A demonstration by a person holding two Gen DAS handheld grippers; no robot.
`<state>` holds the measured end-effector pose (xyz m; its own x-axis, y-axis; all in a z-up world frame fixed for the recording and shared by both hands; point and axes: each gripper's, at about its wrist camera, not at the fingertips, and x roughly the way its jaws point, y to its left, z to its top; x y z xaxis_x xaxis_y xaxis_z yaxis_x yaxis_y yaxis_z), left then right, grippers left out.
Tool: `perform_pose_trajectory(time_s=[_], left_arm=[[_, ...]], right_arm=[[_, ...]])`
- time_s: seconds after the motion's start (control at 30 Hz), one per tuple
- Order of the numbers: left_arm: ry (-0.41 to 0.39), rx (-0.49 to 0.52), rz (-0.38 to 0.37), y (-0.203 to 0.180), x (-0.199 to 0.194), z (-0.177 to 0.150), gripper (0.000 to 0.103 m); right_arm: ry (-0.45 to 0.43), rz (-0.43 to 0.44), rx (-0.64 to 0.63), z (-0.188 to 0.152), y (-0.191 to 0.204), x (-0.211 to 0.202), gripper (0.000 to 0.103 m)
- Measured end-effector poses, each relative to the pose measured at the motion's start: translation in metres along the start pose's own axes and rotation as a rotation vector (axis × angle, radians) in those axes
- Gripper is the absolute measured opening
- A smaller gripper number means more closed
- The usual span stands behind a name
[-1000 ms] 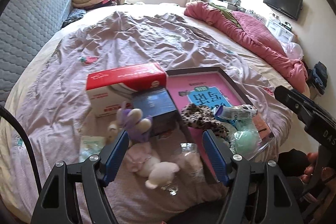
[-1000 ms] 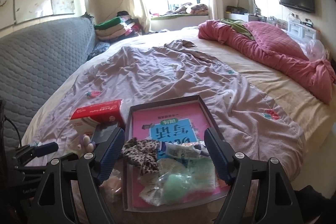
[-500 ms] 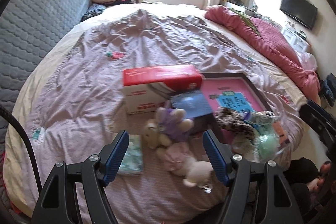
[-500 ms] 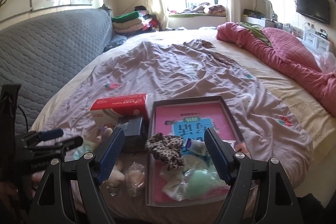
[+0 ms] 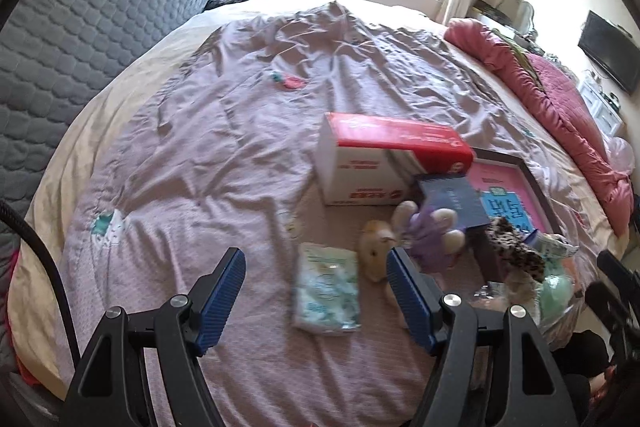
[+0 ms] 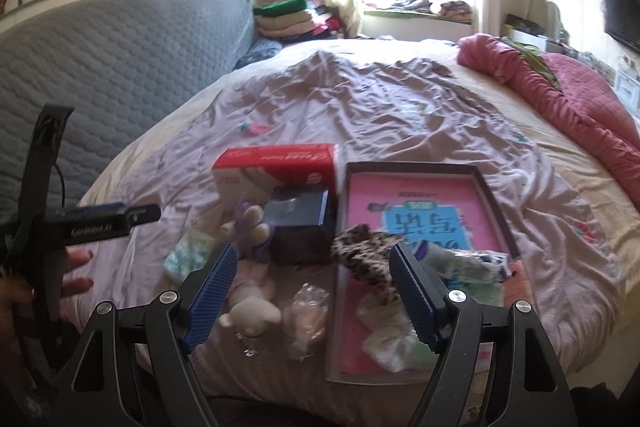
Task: Organize soft objects
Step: 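Move the left tool over the green-white tissue packet while the right tool reaches the pink-dressed plush bear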
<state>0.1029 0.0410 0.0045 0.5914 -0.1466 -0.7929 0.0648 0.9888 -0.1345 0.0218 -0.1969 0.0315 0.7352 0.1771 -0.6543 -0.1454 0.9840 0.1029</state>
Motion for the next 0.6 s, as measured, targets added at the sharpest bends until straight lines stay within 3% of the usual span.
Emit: perform_pose_trajectory(time_s=[0.6], left_arm=[[0.086, -0.002, -0.028, 0.008, 0.036, -0.016, 0.072]], right_arm=[[0.114, 0.102, -0.2, -0.028, 0.059, 0.055, 0.08]])
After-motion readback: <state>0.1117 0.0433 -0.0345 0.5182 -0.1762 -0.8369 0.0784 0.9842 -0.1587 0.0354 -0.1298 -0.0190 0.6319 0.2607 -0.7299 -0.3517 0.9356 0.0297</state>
